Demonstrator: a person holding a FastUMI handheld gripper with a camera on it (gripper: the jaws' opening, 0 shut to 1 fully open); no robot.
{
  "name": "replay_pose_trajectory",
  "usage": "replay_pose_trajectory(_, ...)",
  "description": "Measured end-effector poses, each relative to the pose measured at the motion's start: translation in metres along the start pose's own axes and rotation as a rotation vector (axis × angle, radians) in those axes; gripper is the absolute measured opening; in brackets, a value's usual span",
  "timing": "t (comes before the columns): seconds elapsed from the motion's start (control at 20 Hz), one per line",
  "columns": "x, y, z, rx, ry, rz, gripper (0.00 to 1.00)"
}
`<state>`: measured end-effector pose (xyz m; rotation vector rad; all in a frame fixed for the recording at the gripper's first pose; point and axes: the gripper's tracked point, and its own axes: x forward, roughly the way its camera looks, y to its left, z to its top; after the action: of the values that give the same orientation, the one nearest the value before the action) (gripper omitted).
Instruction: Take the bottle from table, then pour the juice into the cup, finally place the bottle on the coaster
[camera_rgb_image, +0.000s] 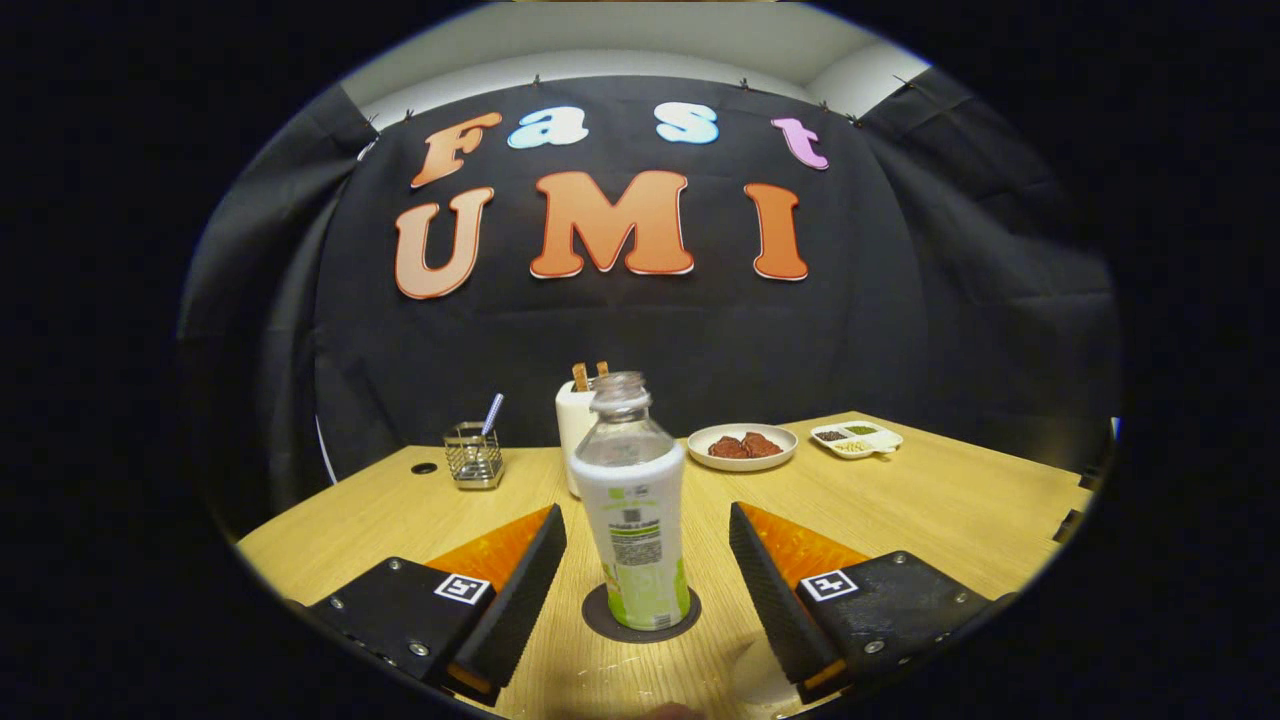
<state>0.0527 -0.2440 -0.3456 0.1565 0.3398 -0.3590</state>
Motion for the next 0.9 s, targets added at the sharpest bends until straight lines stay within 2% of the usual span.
replay_pose_trajectory(0.2,-0.019,-0.007,0.045,0.013,-0.109,0.035,0.97)
replay_pose_trajectory(0.5,-0.044,-0.016,0.097,-0.099,-0.158,0.01,0.97)
replay_pose_trajectory(0.7,-0.063,0.011,0.131,-0.192,-0.149,-0.006,0.97)
replay_pose_trajectory(0.9,-0.084,0.064,0.158,-0.13,-0.171,0.068,0.97)
